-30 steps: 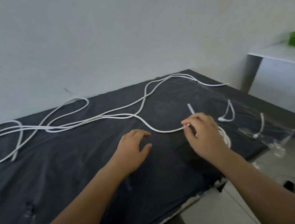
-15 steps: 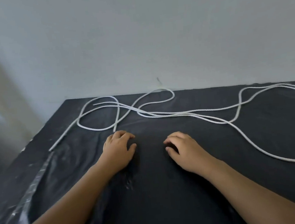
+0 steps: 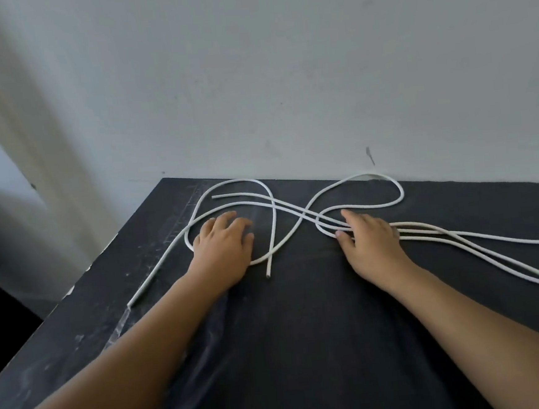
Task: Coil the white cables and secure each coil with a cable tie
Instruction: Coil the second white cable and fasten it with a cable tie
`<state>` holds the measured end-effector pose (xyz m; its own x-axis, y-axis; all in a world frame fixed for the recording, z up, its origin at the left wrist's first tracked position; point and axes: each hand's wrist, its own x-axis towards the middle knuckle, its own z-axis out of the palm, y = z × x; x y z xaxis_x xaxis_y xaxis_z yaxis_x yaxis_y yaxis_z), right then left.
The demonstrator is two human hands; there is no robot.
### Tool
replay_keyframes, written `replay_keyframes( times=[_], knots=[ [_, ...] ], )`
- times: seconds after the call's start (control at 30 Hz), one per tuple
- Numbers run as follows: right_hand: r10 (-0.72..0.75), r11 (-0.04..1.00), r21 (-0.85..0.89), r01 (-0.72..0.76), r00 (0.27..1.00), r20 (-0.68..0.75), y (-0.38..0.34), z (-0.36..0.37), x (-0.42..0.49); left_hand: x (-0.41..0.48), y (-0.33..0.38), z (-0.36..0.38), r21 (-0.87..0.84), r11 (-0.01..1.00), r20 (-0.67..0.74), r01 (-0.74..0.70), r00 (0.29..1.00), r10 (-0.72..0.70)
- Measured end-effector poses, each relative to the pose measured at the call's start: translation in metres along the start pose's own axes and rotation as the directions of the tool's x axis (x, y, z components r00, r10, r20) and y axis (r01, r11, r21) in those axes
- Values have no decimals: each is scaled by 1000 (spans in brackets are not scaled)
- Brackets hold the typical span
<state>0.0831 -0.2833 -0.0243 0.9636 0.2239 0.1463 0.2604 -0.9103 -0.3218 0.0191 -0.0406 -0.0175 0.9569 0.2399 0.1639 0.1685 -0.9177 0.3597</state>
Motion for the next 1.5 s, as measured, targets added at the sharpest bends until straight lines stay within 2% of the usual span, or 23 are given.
replay_keyframes(
  times=[0.2,0.37,0.43,0.53,0.6,0.77,0.83,0.87,0.9,0.97,1.0,1.07,1.1,1.17,1.2,1.27,1.4,1.47,1.5],
  knots=[
    [42,998,-56,-41,999,13,-5,4,27,61,11,10,-31,995,21,-93,995,94],
    [12,1000,-9,-12,1000,-19,-3,5,30,113,17,20,115,993,203,-35,979,11],
    [-10,1000,20,11,998,-55,-1,6,29,121,17,22,125,992,219,-28,976,-1],
    [-25,997,75,31,996,-80,1,6,28,122,17,17,128,991,139,-47,990,29],
    [-37,995,83,46,993,-110,1,7,26,119,17,11,97,991,35,-88,996,85],
    [-40,987,-162,1,971,-236,-4,0,18,99,28,-18,-49,972,-229,-229,950,212],
    [-86,984,-172,45,968,-236,-10,-6,15,84,39,-35,-240,948,-253,-212,956,149],
    [-121,988,-121,95,965,-232,-14,-10,11,75,46,-43,-388,908,-222,-159,972,76],
    [-151,988,-8,153,967,-207,-18,-15,6,67,53,-50,-556,826,-160,-87,987,-4],
    [-160,923,343,173,985,-66,-32,-25,-9,45,67,-65,-843,536,-7,47,995,-98],
    [-159,843,521,136,987,-1,-41,-32,-19,31,73,-71,-923,375,53,84,994,-93],
    [-178,684,724,83,983,55,-56,-47,-40,3,85,-84,-986,120,117,119,993,-31],
    [-215,627,776,66,972,91,-62,-53,-50,-10,90,-88,-991,39,130,129,992,1],
    [-315,530,847,31,935,163,-70,-66,-71,-35,100,-92,-988,-29,149,150,988,47],
    [-351,490,871,14,918,182,-72,-72,-81,-46,104,-93,-988,-13,154,155,986,64],
    [-375,427,904,-17,907,194,-74,-83,-99,-64,109,-96,-984,117,145,133,984,101],
    [-375,391,913,-111,887,269,-74,-104,-132,-94,111,-105,-933,357,128,43,968,216],
    [-340,408,895,-181,880,333,-73,-115,-147,-103,108,-104,-816,567,37,-112,969,245],
    [-312,413,885,-217,878,362,-71,-120,-153,-105,107,-101,-697,679,-35,-230,957,289]
  ],
)
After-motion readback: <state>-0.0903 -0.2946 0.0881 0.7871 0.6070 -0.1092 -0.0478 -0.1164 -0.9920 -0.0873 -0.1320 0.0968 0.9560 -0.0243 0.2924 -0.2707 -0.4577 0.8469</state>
